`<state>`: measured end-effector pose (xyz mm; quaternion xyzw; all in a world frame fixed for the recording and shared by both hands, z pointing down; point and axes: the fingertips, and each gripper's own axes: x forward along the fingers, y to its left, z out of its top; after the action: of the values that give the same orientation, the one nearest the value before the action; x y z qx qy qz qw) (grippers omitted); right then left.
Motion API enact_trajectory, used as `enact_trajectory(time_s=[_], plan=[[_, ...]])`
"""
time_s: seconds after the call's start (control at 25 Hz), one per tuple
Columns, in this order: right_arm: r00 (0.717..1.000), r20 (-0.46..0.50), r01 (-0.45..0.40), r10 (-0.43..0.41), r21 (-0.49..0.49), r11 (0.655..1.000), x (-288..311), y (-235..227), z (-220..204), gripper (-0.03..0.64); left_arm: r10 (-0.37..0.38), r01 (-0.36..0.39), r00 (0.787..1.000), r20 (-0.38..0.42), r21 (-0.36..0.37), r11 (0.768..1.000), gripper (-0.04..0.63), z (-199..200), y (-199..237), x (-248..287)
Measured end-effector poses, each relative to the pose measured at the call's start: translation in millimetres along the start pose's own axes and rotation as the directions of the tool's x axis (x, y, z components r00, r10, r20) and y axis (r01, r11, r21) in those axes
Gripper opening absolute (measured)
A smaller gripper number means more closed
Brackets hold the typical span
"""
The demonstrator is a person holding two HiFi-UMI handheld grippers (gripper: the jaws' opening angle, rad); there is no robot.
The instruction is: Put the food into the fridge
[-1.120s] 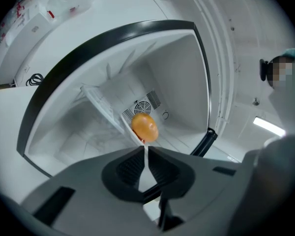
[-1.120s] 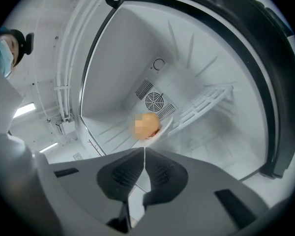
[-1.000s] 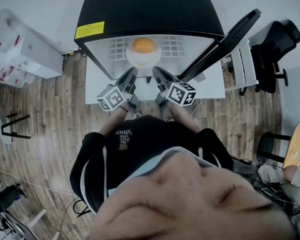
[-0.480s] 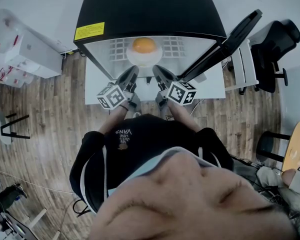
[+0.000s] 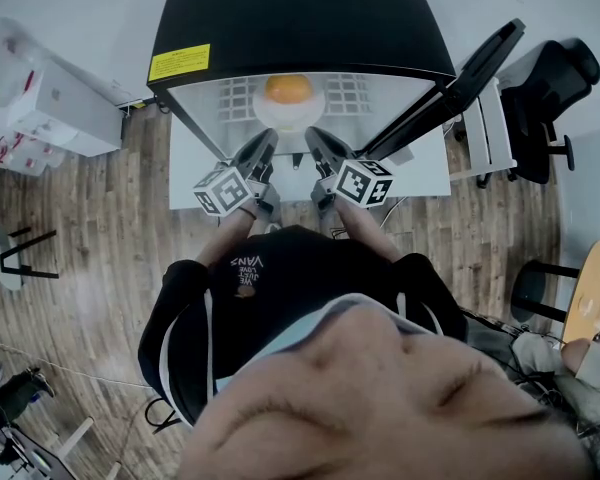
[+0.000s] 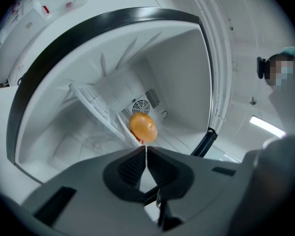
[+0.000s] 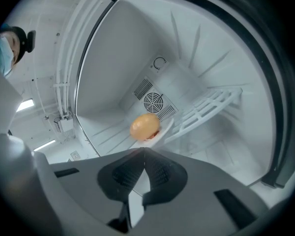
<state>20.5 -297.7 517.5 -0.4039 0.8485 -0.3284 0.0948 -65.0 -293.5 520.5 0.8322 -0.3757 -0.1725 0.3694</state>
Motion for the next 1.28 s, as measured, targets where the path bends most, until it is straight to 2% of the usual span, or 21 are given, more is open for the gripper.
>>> enact_trajectory(time_s=[1.28], plan=[[1.0, 0.01, 0.007, -0.007, 0.005, 1.0, 20.2, -6.8, 9.8, 0.012, 0.001, -0.001, 1.0, 0.001, -0.021, 1.0, 0.023, 10.7, 13.3, 13.7]])
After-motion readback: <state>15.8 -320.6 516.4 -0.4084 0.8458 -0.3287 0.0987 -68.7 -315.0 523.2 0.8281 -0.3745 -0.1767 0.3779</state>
